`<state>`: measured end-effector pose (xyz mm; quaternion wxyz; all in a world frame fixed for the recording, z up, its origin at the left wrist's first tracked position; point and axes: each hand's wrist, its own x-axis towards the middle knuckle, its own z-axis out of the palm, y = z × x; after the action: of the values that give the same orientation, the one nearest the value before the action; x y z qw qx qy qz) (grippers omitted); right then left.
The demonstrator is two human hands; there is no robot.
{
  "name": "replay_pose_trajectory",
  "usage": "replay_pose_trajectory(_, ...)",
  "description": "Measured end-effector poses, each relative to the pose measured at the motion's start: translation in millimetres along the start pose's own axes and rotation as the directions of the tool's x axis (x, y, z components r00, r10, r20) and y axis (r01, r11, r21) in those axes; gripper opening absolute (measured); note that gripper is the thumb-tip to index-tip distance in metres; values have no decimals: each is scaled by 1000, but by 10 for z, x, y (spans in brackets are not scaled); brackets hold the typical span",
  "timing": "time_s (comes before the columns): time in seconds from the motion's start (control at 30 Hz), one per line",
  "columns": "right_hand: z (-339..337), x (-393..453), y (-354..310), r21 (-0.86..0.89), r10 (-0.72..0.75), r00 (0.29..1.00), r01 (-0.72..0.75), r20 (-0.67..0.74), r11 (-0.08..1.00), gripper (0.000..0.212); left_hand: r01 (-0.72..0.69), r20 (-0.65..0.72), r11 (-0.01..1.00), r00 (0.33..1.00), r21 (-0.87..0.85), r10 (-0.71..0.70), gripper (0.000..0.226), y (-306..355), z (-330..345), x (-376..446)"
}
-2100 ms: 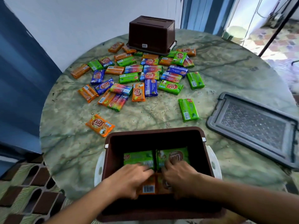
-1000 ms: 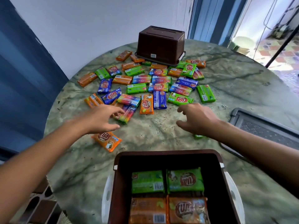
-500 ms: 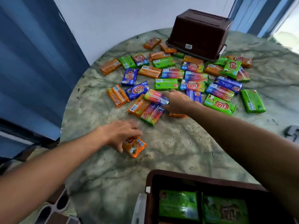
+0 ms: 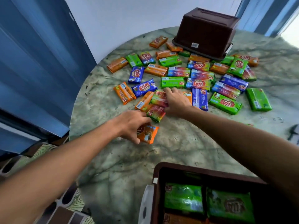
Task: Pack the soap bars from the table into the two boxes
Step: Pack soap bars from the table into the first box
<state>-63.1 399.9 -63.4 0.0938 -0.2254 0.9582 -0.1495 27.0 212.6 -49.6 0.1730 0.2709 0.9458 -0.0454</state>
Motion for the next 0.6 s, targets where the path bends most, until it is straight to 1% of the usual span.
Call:
replay_pose_trajectory(0.07,-253,-357,29,31,-81,997,82,-9,996,79,-1,-144,999,990,-53,-7,78,87,-220,-135)
replay_pose_trajectory(0.1,-384,-607,56,11,-129,992,129,7,992,79,-22,-204,997,979,-79,6,75,186,-343,-237)
replay_pose_trajectory(0.17,-610,-1064,131,-68,-214,976,217,52,974,80,-53,-274,988,962,-144,12,71,373,-582,-438)
replay_pose_trajectory(0.2,-737,-1355,182,-95,-238,969,243,68,965,80,-68,-288,984,958,-168,17,70,536,-693,-543)
replay_pose_trajectory(0.27,-899,-1836,269,-98,-248,962,259,114,961,81,-74,-267,978,964,-195,20,67,841,-839,-712)
replay_pose_trajectory(0.37,-1005,-2495,401,-103,-266,946,288,186,952,78,-63,-170,982,985,-179,32,61,1374,-913,-834)
replay_pose_trajectory(0.47,-898,-2940,501,-146,-324,908,370,264,918,70,-61,-69,995,996,-74,56,58,1851,-808,-813)
replay_pose_trajectory(0.57,-645,-3129,564,-221,-312,886,400,344,890,68,5,33,999,999,41,-6,52,2185,-565,-723)
replay_pose_trajectory(0.6,-542,-3134,573,-257,-309,886,407,346,876,68,28,61,997,998,78,-33,50,2241,-465,-690)
